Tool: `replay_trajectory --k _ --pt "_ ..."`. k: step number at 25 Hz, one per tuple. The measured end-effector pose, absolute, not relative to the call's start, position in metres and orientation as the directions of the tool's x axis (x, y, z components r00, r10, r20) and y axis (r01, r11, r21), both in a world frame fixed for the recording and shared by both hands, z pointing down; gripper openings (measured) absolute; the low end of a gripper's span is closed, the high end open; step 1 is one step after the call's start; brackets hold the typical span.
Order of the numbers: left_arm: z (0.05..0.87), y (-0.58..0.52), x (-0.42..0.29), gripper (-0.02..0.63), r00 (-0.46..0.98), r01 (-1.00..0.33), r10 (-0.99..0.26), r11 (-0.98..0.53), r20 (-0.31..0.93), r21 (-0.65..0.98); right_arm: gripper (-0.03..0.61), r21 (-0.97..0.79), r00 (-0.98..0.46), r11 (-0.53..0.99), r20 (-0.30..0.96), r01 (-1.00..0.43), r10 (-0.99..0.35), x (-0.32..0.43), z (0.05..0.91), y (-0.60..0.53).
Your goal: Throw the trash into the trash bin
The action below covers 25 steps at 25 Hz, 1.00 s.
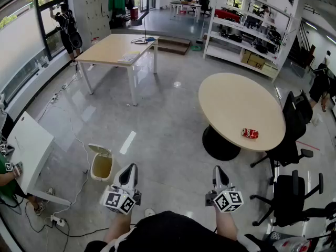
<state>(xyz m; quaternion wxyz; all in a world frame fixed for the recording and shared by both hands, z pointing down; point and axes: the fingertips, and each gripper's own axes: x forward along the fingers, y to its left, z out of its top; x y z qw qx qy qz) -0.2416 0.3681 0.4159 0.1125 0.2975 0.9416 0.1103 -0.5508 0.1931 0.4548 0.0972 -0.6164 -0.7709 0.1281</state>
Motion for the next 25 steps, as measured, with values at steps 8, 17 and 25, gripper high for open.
replay_trajectory --k 8,17,25 --pt "0.427 0.357 -0.252 0.0 -0.816 0.525 0.565 0.813 -0.124 0.251 0.003 -0.32 -0.234 0.221 -0.003 0.921 0.972 -0.558 0.456 0.177" --pt "0.435 0.329 -0.284 0.0 -0.865 0.452 0.49 0.855 -0.109 0.254 0.005 -0.235 -0.261 0.266 0.056 0.935 0.964 -0.561 0.464 0.137" --pt "0.423 0.301 -0.319 0.0 -0.91 0.375 0.404 0.899 -0.096 0.225 0.005 -0.245 -0.399 0.403 0.068 0.882 0.914 -0.586 0.47 0.085"
